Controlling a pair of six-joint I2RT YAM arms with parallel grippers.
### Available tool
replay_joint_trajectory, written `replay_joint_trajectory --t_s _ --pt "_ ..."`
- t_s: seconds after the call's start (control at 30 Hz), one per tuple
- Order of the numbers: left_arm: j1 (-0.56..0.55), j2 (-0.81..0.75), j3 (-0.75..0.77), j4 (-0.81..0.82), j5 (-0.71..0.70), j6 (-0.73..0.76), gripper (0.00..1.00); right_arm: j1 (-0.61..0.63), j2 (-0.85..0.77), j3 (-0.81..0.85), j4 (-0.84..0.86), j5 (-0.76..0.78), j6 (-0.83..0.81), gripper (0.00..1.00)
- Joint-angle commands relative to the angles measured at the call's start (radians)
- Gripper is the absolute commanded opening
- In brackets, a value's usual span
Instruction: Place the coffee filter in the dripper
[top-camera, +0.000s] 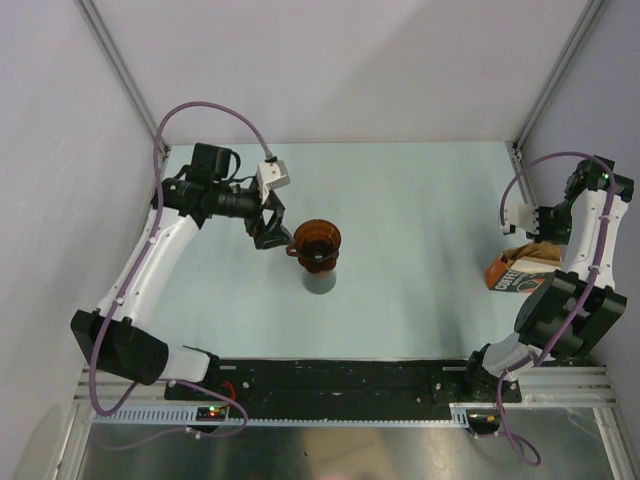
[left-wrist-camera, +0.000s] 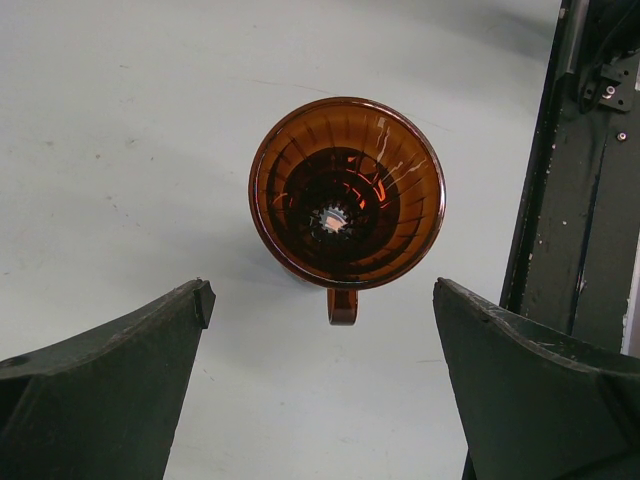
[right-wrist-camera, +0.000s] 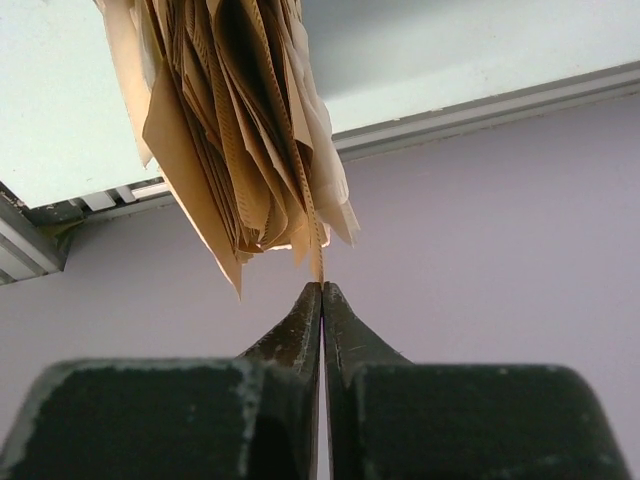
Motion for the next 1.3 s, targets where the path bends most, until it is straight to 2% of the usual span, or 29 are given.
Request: replay_joint_trajectory --t_s 0.0,0.5,0.77,1.1,1.27 --pt "0.007 0.014 0.056 0.024 0.023 0.006 1.0 -0.007 -0.059 0.034 -0.262 0.006 -0.015 0.0" --pt "0.007 0.035 0.082 0.03 0.035 -0.001 1.0 -0.049 -0.139 0.06 -0.266 -0.054 -0.007 0.0" --pt "0.007 0.048 0.103 0.033 0.028 0.023 1.0 -0.059 -0.261 0.038 -0.241 -0.174 0.005 0.0" --pt "0.007 0.035 0.117 0.035 0.008 0.017 1.0 -0.059 -0.315 0.134 -0.254 -0.323 0.101 0.0" --pt "0.006 0.027 0.197 0.037 -0.054 -0.015 1.0 -0.007 -0.319 0.194 -0.223 -0.407 0.219 0.0"
